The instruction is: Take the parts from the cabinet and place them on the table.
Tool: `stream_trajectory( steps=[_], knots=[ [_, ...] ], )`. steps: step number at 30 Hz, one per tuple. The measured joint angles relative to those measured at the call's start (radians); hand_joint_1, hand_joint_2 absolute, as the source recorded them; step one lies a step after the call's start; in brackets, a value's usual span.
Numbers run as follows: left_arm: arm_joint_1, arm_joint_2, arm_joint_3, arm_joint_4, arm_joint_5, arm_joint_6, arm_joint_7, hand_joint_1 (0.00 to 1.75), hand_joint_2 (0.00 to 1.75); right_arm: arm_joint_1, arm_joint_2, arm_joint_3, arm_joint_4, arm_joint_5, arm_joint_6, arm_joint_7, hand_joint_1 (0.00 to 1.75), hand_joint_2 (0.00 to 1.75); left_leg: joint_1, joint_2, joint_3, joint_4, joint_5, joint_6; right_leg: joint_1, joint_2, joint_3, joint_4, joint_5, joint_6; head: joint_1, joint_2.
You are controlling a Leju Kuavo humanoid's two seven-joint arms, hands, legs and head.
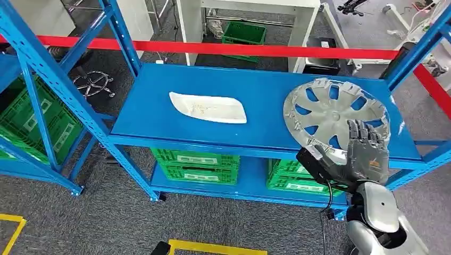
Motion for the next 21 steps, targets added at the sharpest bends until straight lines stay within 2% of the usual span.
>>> stream_trajectory(
  steps=[2, 3, 4, 5, 6, 7, 8, 9, 10, 11, 12, 13, 14, 15, 17, 18, 19, 20, 21],
  knots=[
    [-0.002, 0.0, 0.0, 0.0, 0.0, -0.002, 0.0, 0.0, 0.0, 0.003, -0.002, 0.0, 0.0, -0.001, 0.002, 0.0, 0.0, 0.0, -0.001, 0.0, 0.005, 0.001, -0.006, 0.006, -0.003, 0.0, -0.104, 0.169, -0.055, 0.006, 0.005, 0.0],
    [-0.001, -0.001, 0.0, 0.0, 0.0, -0.002, 0.0, 0.0, 0.0, 0.007, -0.002, 0.001, 0.0, -0.001, 0.002, 0.0, 0.0, 0.0, -0.001, 0.0, 0.008, 0.001, -0.011, 0.006, -0.004, 0.0, -0.152, 0.236, -0.066, 0.008, 0.005, 0.0],
    [0.001, -0.001, 0.0, 0.0, 0.0, -0.002, 0.001, 0.0, 0.0, 0.009, -0.002, 0.001, 0.0, -0.002, 0.002, 0.0, 0.0, 0.0, -0.002, 0.0, 0.012, 0.002, -0.015, 0.006, -0.004, 0.0, -0.179, 0.258, -0.053, 0.009, 0.006, 0.0],
    [0.002, -0.001, 0.0, 0.0, 0.0, -0.002, 0.001, 0.0, 0.0, 0.009, -0.002, 0.001, 0.0, -0.002, 0.002, 0.0, 0.0, 0.0, -0.002, 0.0, 0.02, 0.002, -0.021, 0.005, -0.004, 0.0, -0.18, 0.234, -0.016, 0.008, 0.006, 0.0],
    [0.002, 0.0, 0.0, 0.0, 0.0, -0.001, 0.001, 0.0, 0.0, 0.009, -0.002, 0.001, 0.0, -0.002, 0.002, 0.0, 0.0, 0.0, -0.002, -0.001, 0.03, 0.002, -0.029, 0.003, -0.004, 0.0, -0.159, 0.169, 0.038, 0.005, 0.006, 0.0],
    [0.002, -0.001, 0.0, 0.001, 0.0, -0.001, 0.001, 0.0, 0.0, 0.009, -0.002, 0.001, 0.0, -0.003, 0.002, 0.0, 0.0, 0.0, -0.002, -0.001, 0.043, 0.002, -0.037, 0.0, -0.004, 0.0, -0.123, 0.077, 0.099, 0.001, 0.006, 0.0],
    [0.002, -0.001, 0.0, 0.001, -0.001, -0.001, 0.001, 0.0, 0.0, 0.009, -0.002, 0.001, 0.0, -0.003, 0.002, 0.0, 0.0, 0.0, -0.003, -0.001, 0.052, 0.002, -0.047, -0.004, -0.004, -0.001, -0.09, -0.009, 0.143, -0.004, 0.009, 0.0],
    [0.001, -0.001, 0.0, 0.001, -0.002, -0.001, 0.001, 0.0, 0.0, 0.007, -0.002, 0.001, 0.001, -0.005, 0.002, 0.0, 0.0, 0.0, -0.009, -0.002, 0.05, 0.003, -0.053, -0.012, 0.002, -0.001, -0.075, -0.015, 0.122, -0.008, 0.01, 0.0],
    [0.0, -0.001, 0.0, 0.001, -0.002, 0.0, 0.001, 0.0, 0.0, 0.004, -0.002, 0.001, 0.0, -0.008, 0.001, 0.0, 0.0, 0.0, -0.008, -0.002, 0.048, 0.006, -0.056, -0.017, 0.002, 0.0, -0.067, -0.041, 0.108, -0.015, 0.012, 0.0],
    [-0.001, -0.001, 0.0, 0.001, -0.003, 0.0, 0.001, 0.0, 0.0, 0.005, -0.002, 0.001, 0.0, -0.009, 0.001, 0.0, 0.0, 0.0, -0.007, -0.002, 0.048, 0.004, -0.057, -0.019, 0.003, 0.0, -0.068, -0.034, 0.107, -0.018, 0.011, 0.0],
    [0.0, -0.002, 0.0, 0.001, -0.003, 0.0, 0.001, 0.0, 0.0, 0.005, -0.002, 0.001, 0.0, -0.01, 0.0, 0.0, 0.0, 0.0, -0.006, -0.001, 0.052, -0.003, -0.06, -0.026, 0.005, 0.003, -0.068, -0.035, 0.101, -0.026, 0.01, 0.0],
    [-0.002, -0.002, 0.0, 0.001, -0.003, 0.0, 0.001, 0.0, 0.0, 0.005, -0.002, 0.001, 0.0, -0.01, -0.001, 0.0, 0.0, 0.0, -0.008, 0.0, 0.06, -0.004, -0.066, -0.034, 0.001, 0.003, -0.063, -0.041, 0.099, -0.031, 0.009, 0.0],
    [-0.002, -0.001, 0.0, 0.001, -0.003, 0.001, 0.002, 0.0, 0.0, 0.006, -0.002, 0.001, 0.0, -0.011, -0.002, 0.0, 0.0, 0.0, -0.006, 0.001, 0.059, 0.002, -0.075, -0.039, -0.005, 0.002, -0.052, -0.049, 0.098, -0.034, 0.008, 0.0],
    [-0.004, 0.0, 0.0, 0.001, -0.003, 0.001, 0.001, 0.0, 0.0, 0.005, -0.002, 0.001, 0.0, -0.011, -0.003, 0.0, 0.0, 0.0, -0.006, 0.001, 0.047, 0.035, -0.092, -0.043, -0.005, 0.0, -0.044, -0.052, 0.094, -0.042, 0.003, 0.0],
    [-0.002, 0.0, 0.0, 0.001, -0.003, 0.001, 0.001, 0.0, 0.0, 0.007, -0.002, 0.002, 0.0, -0.012, -0.004, 0.0, 0.0, 0.0, -0.003, 0.001, -0.038, 0.198, -0.158, -0.048, -0.004, -0.001, -0.033, -0.052, 0.083, -0.049, -0.002, 0.0],
    [0.0, 0.0, 0.0, 0.001, -0.003, 0.001, 0.002, 0.0, 0.0, 0.009, -0.002, 0.004, 0.0, -0.013, -0.004, 0.0, 0.0, 0.0, -0.003, 0.001, -0.083, 0.274, -0.177, -0.049, -0.003, -0.001, -0.028, -0.051, 0.077, -0.05, -0.003, 0.0],
    [0.004, 0.0, 0.0, 0.001, -0.003, 0.001, 0.002, 0.0, 0.0, 0.011, -0.002, 0.005, 0.0, -0.013, -0.004, 0.0, 0.0, 0.0, -0.003, 0.001, -0.112, 0.309, -0.173, -0.051, -0.002, 0.0, -0.021, -0.051, 0.072, -0.05, -0.003, 0.0],
    [0.006, 0.0, 0.0, 0.001, -0.003, 0.001, 0.002, 0.0, 0.0, 0.013, -0.002, 0.006, 0.0, -0.013, -0.004, 0.0, 0.0, 0.0, -0.003, 0.001, -0.117, 0.299, -0.142, -0.051, -0.002, 0.001, -0.011, -0.05, 0.065, -0.049, -0.003, 0.0],
    [0.006, 0.0, 0.0, 0.001, -0.003, 0.001, 0.002, 0.0, 0.0, 0.014, -0.002, 0.006, 0.0, -0.013, -0.005, 0.0, 0.0, 0.0, -0.003, 0.001, -0.106, 0.248, -0.088, -0.049, -0.002, 0.003, 0.0, -0.048, 0.056, -0.048, -0.005, 0.0]
  ],
)
